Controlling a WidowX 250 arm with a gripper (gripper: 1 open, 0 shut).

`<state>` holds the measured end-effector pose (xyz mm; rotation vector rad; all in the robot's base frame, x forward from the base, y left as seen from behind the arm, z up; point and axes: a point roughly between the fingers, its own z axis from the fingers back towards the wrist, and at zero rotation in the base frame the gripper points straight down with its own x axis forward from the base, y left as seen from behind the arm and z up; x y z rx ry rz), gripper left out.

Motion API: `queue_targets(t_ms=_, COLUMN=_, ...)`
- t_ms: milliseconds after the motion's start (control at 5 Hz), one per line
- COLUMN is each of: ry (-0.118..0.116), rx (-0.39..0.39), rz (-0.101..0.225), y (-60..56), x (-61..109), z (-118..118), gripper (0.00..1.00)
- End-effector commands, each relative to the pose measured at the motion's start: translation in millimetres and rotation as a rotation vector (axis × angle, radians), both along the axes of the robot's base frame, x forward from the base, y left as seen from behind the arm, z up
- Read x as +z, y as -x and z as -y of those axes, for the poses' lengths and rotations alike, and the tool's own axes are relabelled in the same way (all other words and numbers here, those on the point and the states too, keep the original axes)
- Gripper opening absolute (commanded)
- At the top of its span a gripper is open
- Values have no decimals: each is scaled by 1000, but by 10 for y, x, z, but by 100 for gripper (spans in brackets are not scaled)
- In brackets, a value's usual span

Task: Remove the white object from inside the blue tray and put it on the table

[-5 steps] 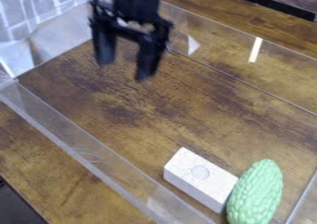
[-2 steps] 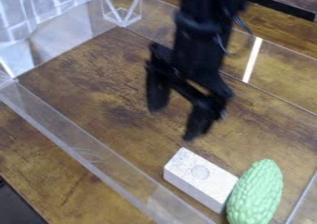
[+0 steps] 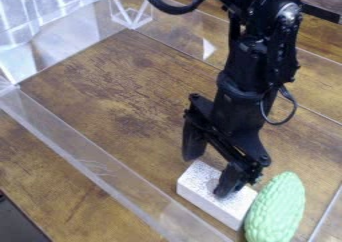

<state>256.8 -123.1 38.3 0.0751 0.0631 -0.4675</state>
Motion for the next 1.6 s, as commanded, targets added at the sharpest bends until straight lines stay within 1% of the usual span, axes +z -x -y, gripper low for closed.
queue_targets(t_ms=0, ry=8, rx=-11, rz=12, y=-40, x=-60, z=-4, gripper=100)
queue_targets(t_ms=600, ry=10, rx=-24, rz=-17, y=-58, x=-311, z=-56, gripper=100)
queue_targets(t_ms=1000, ry=17, rx=-17, rz=-32, y=-80, x=-466, z=-83, gripper=100)
queue_targets(t_ms=1400, ry=27, rx=-16, rz=-44, y=-114, x=-573, z=-85, gripper=100)
